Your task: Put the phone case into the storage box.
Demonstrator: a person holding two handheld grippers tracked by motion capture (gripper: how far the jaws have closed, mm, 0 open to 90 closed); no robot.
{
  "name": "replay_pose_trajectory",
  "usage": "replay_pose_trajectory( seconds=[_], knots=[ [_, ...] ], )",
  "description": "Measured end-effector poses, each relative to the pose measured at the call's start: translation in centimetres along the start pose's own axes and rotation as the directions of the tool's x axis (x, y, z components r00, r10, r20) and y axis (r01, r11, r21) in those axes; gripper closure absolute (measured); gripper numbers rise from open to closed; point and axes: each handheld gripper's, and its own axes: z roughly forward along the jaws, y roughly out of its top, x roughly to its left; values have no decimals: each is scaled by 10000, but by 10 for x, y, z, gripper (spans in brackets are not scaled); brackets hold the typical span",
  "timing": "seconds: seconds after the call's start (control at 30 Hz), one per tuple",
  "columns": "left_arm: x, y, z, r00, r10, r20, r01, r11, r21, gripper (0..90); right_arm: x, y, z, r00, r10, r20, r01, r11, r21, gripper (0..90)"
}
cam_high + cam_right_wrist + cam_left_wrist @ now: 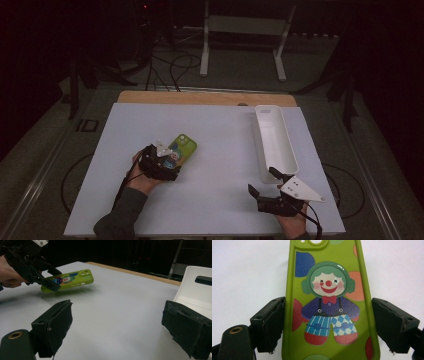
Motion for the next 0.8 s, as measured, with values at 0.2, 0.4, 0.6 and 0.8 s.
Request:
replay_pose_trajectory(
  seconds=[0.2,0.4,0.6,0.8],
  knots=[
    [-3,5,-6,10000,26,-72,-28,9996,-287,163,-1,0,0,10000,-15,-13,15,10000,-2,91],
    [-8,12,-12,9999,124,-102,-129,9982,-583,163,-1,0,1,10000,47,-35,-47,10000,-16,91],
    [-12,16,-16,9996,241,-146,-252,9964,-805,163,-2,0,0,9999,116,-17,-116,9999,-12,91],
    [-13,18,-20,9994,298,-152,-312,9944,-1011,162,-1,0,1,9999,150,-35,-150,9999,37,91]
  ],
)
